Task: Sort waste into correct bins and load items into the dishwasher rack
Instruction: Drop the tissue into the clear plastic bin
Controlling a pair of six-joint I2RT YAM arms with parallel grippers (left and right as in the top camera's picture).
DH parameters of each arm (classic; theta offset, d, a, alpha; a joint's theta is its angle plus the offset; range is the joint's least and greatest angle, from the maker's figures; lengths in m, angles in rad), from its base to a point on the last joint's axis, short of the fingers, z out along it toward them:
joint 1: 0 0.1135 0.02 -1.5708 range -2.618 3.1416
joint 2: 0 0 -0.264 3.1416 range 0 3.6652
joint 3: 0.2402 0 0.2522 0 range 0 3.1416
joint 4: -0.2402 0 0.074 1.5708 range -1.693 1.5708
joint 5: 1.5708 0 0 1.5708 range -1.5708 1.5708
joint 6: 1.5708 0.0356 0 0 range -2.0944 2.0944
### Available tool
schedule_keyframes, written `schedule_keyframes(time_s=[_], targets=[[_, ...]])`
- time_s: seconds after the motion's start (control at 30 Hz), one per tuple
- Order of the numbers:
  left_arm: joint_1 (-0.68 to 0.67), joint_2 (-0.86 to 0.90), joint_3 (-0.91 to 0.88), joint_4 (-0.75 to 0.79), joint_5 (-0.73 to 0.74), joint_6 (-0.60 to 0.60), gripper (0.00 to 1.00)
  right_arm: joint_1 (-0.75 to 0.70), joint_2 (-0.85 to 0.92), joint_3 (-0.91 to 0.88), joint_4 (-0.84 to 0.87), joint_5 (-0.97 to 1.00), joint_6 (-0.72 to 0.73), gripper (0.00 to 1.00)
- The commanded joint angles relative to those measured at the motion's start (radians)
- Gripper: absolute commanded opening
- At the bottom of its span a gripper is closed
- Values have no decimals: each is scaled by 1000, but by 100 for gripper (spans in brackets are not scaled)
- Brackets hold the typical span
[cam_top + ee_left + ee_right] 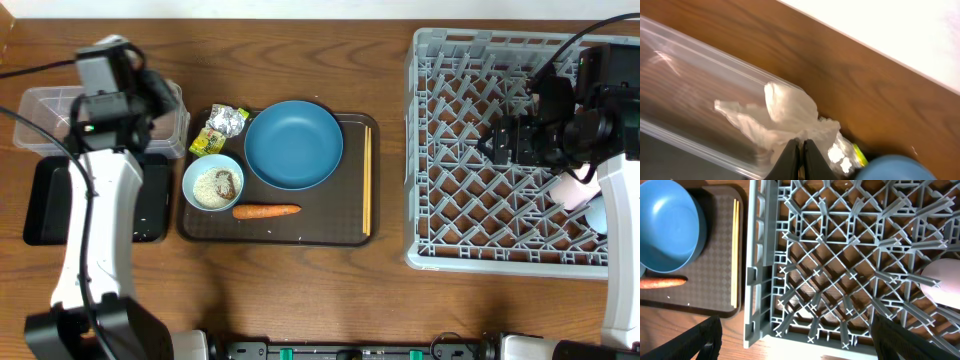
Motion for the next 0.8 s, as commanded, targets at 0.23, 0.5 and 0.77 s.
schedule_keyframes(time_s=[0.23, 0.5, 0.77], targets=[[121, 166, 4, 116, -24, 13, 40, 8, 4, 3, -6, 4, -13, 88], [44, 84, 6, 74, 93, 17, 46, 8, 4, 3, -7, 4, -13, 88], [-145, 173, 5, 93, 51, 17, 52, 8, 4, 3, -18, 4, -12, 88]])
